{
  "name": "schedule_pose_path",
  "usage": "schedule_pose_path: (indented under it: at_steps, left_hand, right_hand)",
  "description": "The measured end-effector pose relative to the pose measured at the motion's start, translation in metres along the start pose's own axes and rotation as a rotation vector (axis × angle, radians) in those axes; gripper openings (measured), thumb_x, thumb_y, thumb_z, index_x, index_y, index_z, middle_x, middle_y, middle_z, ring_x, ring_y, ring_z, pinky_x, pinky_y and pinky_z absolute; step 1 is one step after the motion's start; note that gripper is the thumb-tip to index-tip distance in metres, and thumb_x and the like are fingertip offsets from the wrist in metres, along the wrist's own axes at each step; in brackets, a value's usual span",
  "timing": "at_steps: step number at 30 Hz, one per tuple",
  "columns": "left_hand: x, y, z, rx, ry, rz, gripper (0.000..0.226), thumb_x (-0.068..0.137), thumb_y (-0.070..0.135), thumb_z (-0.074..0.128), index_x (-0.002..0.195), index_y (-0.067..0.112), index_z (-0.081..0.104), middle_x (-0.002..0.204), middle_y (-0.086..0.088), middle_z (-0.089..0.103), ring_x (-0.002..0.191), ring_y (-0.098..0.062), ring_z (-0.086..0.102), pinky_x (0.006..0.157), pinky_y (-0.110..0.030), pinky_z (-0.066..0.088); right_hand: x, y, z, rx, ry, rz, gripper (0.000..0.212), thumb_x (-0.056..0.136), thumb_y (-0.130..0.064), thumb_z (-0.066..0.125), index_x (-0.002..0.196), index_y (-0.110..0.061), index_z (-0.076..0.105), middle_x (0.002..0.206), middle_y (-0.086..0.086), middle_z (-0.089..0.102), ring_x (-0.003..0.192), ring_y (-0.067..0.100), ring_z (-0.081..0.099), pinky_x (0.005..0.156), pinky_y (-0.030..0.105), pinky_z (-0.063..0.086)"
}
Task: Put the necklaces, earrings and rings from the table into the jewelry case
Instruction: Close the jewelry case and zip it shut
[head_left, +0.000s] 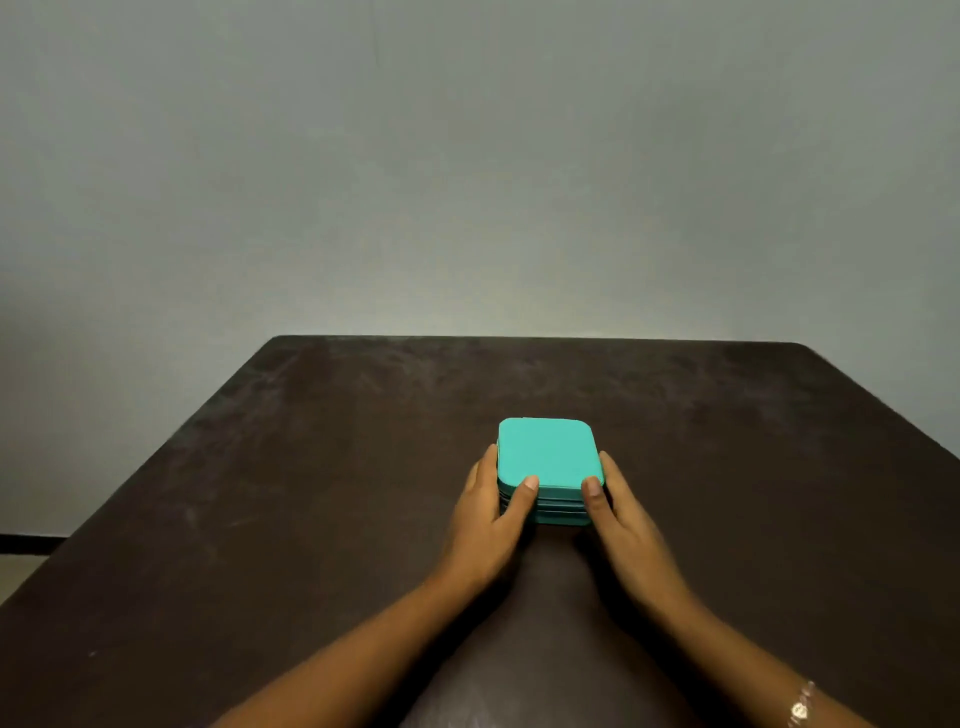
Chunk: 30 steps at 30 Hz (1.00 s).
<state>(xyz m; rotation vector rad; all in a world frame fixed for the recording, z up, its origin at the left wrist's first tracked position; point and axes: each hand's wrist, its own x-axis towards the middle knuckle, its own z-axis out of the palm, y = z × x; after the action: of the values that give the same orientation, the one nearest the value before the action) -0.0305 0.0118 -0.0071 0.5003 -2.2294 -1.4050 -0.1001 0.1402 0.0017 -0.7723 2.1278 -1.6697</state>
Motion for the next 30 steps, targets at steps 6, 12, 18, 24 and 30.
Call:
schedule_pose_path:
  at_steps: [6,12,18,24,30]
  left_hand:
    - [-0.008,-0.011,0.007,0.072,0.047,0.086,0.063,0.084,0.052,0.042,0.136,0.042,0.006,0.13,0.04,0.013,0.117,0.033,0.01,0.088,0.011,0.013]
    - [-0.008,-0.017,0.011,0.097,0.058,0.029,0.076,0.078,0.066,0.037,0.143,0.038,0.01,0.148,0.027,0.019,0.133,0.013,0.02,0.103,-0.002,0.02]
    - [-0.006,-0.01,0.012,0.158,0.092,0.039,0.066,0.088,0.063,0.029,0.143,0.03,0.013,0.15,0.021,0.016,0.135,0.005,0.024,0.104,-0.004,0.02]
    - [-0.005,-0.008,0.012,0.166,0.049,-0.032,0.067,0.087,0.064,0.028,0.143,0.033,0.008,0.151,0.016,0.021,0.135,0.005,0.025,0.1,-0.002,0.024]
    - [-0.005,-0.004,0.013,0.19,0.035,-0.057,0.065,0.088,0.048,0.037,0.143,0.029,0.007,0.151,0.003,0.023,0.135,0.001,0.025,0.102,-0.003,0.023]
  right_hand:
    - [0.001,0.02,0.004,-0.197,0.006,-0.057,0.075,0.081,-0.071,0.034,0.142,-0.042,0.002,0.148,-0.032,0.004,0.132,-0.018,0.005,0.1,-0.001,0.01]
    - [0.005,0.022,0.006,-0.304,0.006,-0.125,0.086,0.071,-0.083,0.031,0.141,-0.045,0.0,0.153,-0.023,0.0,0.133,-0.016,0.008,0.096,-0.006,0.013]
    - [0.002,0.017,0.01,-0.354,0.065,-0.16,0.078,0.084,-0.068,0.035,0.146,-0.031,0.006,0.155,-0.016,0.002,0.139,-0.004,0.012,0.098,-0.003,0.018]
    - [0.001,0.017,0.011,-0.354,0.058,-0.123,0.076,0.086,-0.065,0.034,0.146,-0.035,-0.002,0.155,-0.016,0.0,0.141,0.0,0.009,0.103,0.001,0.014]
    - [0.0,0.016,0.015,-0.412,0.109,-0.138,0.076,0.09,-0.059,0.034,0.147,-0.025,0.0,0.156,-0.005,0.003,0.142,0.004,0.01,0.109,0.008,0.014]
